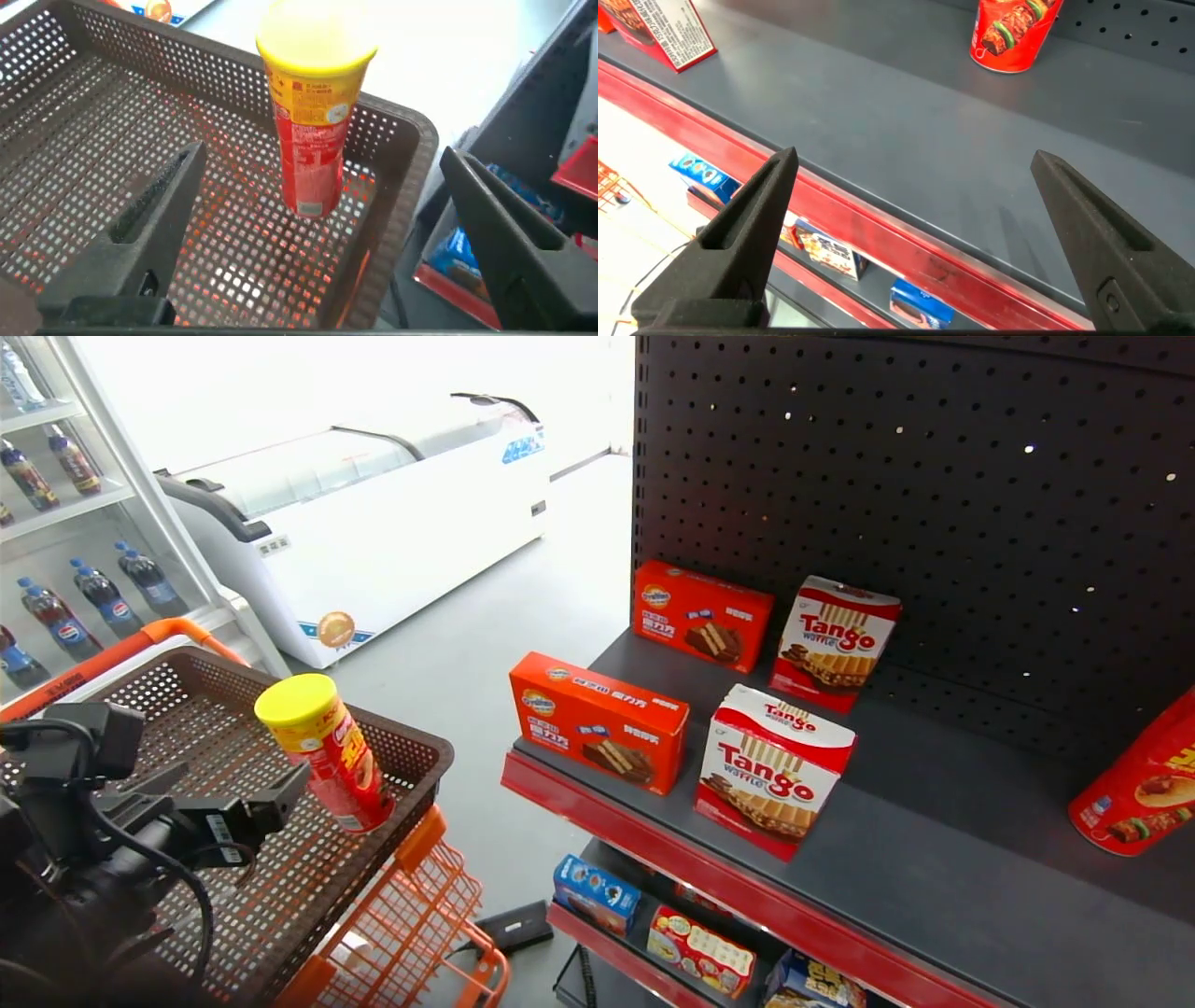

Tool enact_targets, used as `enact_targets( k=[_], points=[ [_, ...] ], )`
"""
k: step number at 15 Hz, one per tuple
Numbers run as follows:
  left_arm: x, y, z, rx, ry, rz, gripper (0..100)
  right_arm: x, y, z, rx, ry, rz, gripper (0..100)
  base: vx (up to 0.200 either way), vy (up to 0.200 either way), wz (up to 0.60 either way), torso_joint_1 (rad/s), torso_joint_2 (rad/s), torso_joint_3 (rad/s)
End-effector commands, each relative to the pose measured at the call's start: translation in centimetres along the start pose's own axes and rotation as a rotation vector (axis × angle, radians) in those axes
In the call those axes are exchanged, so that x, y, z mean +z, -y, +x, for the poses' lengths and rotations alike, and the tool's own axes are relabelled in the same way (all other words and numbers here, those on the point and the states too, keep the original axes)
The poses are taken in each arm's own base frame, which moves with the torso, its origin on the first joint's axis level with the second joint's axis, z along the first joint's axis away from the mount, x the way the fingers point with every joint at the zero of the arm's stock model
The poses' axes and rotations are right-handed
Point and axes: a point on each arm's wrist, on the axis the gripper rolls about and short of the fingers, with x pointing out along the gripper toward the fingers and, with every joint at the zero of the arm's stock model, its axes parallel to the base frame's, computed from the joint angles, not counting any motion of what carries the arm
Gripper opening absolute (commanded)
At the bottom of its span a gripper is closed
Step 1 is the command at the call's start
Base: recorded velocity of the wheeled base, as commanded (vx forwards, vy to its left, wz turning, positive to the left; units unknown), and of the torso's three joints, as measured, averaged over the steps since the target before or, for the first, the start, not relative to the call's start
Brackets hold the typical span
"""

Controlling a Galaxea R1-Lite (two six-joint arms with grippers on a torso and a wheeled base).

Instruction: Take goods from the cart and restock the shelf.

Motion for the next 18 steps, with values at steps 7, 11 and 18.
enact_targets(
  k=[7, 11, 18],
  points=[
    [-4.7, -0.2, 8.4, 0.031, -0.002, 0.014, 100, 0.0, 0.0, 0.0, 0.0, 0.0, -0.001, 100, 0.0, 0.0, 0.0, 0.0, 0.0, 0.0],
    [-5.7, -0.5, 11.4, 0.049, 0.004, 0.01, 100, 0.0, 0.0, 0.0, 0.0, 0.0, -0.001, 100, 0.0, 0.0, 0.0, 0.0, 0.0, 0.0],
    [-5.4, -1.0, 14.4, 0.064, 0.066, 0.008, 0, 0.0, 0.0, 0.0, 0.0, 0.0, -0.001, 100, 0.0, 0.0, 0.0, 0.0, 0.0, 0.0]
  ],
)
